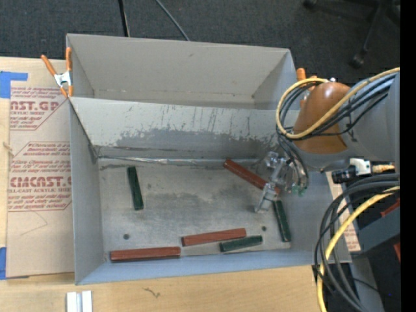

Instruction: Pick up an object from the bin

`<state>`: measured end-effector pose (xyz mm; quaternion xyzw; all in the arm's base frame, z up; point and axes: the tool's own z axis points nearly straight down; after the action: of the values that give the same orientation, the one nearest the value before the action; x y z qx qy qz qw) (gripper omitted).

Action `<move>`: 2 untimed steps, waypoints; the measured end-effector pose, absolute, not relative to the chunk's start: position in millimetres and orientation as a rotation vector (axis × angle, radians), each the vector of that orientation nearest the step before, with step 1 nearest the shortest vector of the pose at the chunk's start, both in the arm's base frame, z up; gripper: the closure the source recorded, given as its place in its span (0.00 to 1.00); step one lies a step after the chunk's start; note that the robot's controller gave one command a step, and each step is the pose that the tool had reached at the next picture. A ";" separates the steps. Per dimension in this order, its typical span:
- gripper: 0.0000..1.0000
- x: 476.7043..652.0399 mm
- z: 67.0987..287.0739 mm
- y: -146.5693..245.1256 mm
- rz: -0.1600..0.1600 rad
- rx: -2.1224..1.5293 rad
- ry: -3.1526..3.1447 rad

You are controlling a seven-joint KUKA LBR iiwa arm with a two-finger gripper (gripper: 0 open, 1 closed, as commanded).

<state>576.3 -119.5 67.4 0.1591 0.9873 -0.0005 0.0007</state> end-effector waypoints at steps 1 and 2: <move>1.00 576.6 67.6 -119.5 -0.002 0.500 3.099; 1.00 576.9 75.8 -119.2 -0.002 0.498 3.099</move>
Offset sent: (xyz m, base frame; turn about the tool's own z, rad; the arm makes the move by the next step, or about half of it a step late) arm 0.0000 0.0000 0.0000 0.0000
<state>576.9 -119.2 75.8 0.1588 0.9873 -0.0006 0.0011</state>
